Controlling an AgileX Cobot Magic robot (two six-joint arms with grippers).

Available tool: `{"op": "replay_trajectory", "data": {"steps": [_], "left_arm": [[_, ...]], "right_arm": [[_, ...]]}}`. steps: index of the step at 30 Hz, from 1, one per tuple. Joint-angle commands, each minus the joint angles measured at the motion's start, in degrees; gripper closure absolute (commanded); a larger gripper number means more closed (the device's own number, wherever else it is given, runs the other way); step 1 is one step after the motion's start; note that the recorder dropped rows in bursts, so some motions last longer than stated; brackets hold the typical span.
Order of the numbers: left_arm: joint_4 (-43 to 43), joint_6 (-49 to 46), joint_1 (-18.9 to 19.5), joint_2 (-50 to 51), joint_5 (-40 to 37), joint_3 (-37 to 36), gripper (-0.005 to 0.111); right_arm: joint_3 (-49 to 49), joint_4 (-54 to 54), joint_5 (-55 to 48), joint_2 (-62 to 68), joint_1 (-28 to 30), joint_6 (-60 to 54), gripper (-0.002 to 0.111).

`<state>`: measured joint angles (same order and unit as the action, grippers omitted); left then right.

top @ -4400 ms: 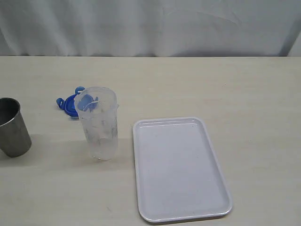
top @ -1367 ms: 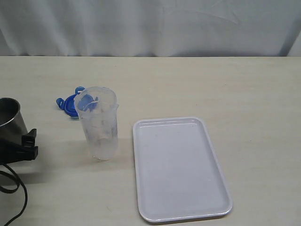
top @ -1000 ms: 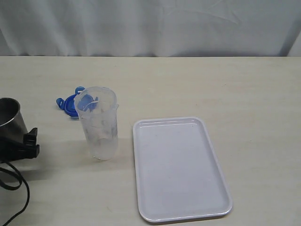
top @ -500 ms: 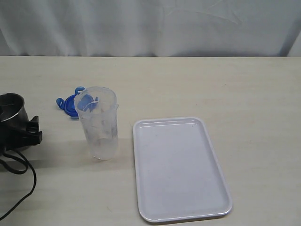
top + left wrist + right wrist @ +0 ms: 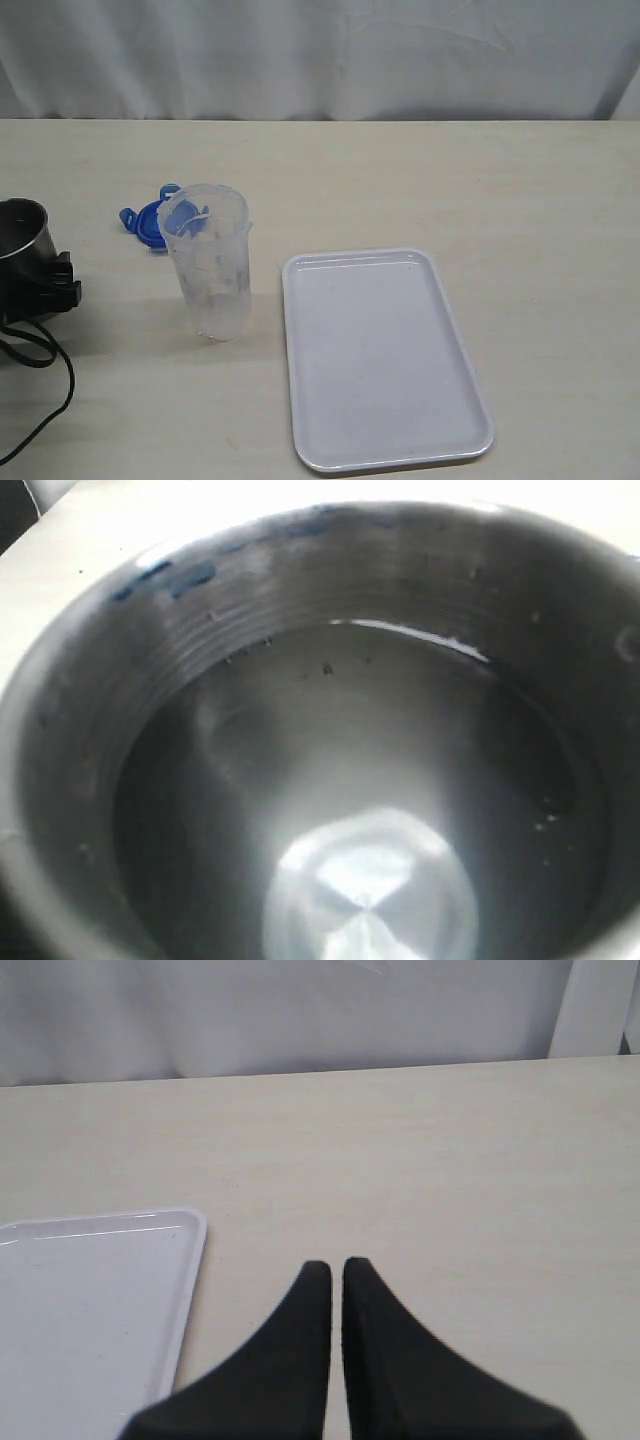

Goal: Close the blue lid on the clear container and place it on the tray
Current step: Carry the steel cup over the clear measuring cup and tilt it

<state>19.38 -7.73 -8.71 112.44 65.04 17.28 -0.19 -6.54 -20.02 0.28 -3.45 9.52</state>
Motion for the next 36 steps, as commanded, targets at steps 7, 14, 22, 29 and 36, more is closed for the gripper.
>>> {"op": "replay_trajectory", "data": {"steps": [7,14,22,29,36], "left_arm": [[-0.9,0.9,0.0,0.2,3.5,0.1,0.006],[-1.7,2.1,0.0,0.2,3.6,0.1,0.008],[-4.1,2.1,0.0,0.2,3.0,0.1,0.06],[-8.3,2.1,0.0,0.2,1.5,0.1,0.093],[-12.4,3.5,0.0,0.2,3.4,0.1,0.107]], "right_arm": [[0.2,0.1,0.2,-0.3,0.0,0.1,0.104],[0.2,0.1,0.2,-0.3,0.0,0.1,0.104],[0.2,0.1,0.2,-0.3,0.0,0.1,0.104],[0.2,0.1,0.2,-0.3,0.0,0.1,0.104],[0.2,0.1,0.2,-0.3,0.0,0.1,0.104]]}}
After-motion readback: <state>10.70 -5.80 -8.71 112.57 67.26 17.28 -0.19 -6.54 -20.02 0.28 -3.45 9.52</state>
